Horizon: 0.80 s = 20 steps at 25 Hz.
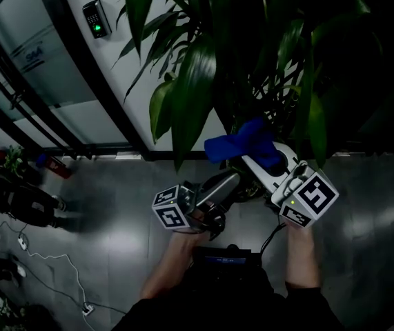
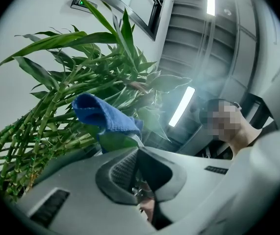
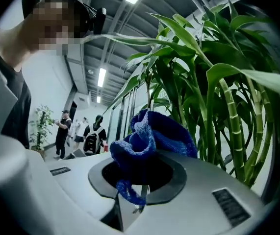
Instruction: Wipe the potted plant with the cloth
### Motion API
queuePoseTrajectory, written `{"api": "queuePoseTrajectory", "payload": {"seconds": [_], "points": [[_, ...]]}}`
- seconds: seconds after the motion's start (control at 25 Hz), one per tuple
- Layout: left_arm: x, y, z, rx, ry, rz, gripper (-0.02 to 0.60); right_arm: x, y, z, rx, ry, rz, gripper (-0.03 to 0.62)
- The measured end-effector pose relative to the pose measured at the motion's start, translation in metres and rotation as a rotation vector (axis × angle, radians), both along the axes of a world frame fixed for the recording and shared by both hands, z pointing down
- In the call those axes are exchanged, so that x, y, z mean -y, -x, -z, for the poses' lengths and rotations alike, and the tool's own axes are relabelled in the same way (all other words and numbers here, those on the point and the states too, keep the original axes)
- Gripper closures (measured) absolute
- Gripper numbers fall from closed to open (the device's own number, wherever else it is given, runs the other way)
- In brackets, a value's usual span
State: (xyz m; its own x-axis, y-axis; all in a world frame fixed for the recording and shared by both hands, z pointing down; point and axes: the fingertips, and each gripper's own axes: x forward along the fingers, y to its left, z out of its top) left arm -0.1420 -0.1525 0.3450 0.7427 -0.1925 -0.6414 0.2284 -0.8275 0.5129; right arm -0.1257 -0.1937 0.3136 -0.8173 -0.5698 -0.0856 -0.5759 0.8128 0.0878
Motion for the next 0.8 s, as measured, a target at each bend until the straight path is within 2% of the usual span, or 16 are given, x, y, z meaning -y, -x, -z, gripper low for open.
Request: {"api": "queuePoseTrajectory", "payload": {"seconds": [0.28,0.56,0.68,0.8], "points": [[-0.001,0.002,-0.003,0.013,0.002,0.013,0.577,-0.028,-0.005,-0.004,0.048,0.058,0.062,0.507],[-0.001,0.005,-0.007,0.009,0.026,0.041,0.573,-0.058,-0.018,-0.001,0.065,0.059,0.083,0.507],[-0.003,0.006,-0.002,-0.01,0.016,0.033,0.503,-0.068,-0.03,0.017,0.105,0.008,0.075,0.507],[-0.006,0.009,0.009,-0.058,0.007,0.009,0.392,-0.071,-0.046,0.05,0.171,-0.087,0.02,0.507]]}}
